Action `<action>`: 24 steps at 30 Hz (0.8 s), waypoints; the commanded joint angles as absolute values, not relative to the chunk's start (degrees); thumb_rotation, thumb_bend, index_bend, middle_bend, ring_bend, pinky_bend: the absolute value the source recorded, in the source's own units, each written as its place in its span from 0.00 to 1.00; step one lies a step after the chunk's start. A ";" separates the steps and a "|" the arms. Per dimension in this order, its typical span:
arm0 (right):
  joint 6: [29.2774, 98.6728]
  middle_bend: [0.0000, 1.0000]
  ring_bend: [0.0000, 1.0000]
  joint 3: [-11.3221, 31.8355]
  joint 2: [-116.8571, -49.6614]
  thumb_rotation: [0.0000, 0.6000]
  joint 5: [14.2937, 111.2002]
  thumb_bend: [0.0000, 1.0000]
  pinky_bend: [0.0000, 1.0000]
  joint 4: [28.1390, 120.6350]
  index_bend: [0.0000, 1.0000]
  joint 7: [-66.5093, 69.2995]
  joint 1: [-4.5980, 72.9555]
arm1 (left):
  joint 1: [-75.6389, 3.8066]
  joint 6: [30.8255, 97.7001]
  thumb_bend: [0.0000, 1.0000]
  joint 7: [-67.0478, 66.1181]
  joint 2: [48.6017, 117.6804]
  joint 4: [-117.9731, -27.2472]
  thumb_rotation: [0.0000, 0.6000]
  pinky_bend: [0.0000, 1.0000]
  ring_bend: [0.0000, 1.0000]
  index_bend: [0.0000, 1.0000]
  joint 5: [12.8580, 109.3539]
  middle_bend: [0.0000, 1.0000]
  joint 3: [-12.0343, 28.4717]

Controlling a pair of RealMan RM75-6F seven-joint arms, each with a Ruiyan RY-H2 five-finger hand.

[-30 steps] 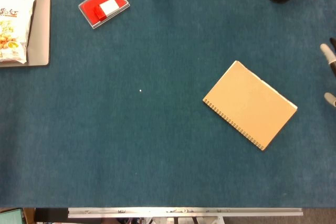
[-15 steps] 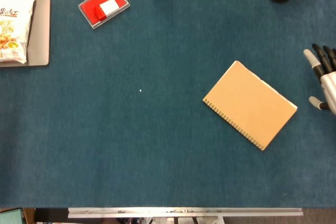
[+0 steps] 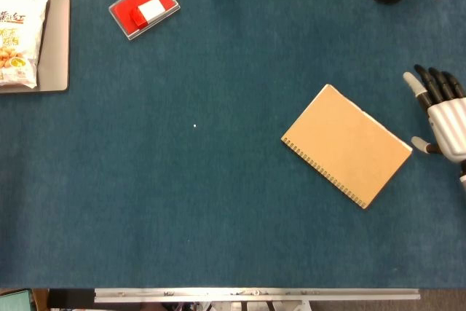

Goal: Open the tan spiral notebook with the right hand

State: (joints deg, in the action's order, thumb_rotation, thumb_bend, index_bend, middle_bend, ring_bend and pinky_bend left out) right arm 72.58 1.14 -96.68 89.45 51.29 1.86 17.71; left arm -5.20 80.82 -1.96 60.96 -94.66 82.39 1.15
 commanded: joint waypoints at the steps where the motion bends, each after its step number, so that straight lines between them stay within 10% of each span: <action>1: 72.49 0.00 0.00 0.87 -97.15 1.00 89.62 0.00 0.11 50.85 0.00 2.56 17.87 | -5.20 80.83 0.43 -1.96 60.93 -94.66 1.00 0.45 0.28 0.44 82.37 0.36 1.18; 24: 73.44 0.00 0.00 -3.34 -95.18 1.00 93.45 0.00 0.11 58.60 0.00 8.75 17.99 | -5.00 80.87 0.43 -1.85 60.46 -95.06 1.00 0.45 0.28 0.44 81.82 0.36 1.37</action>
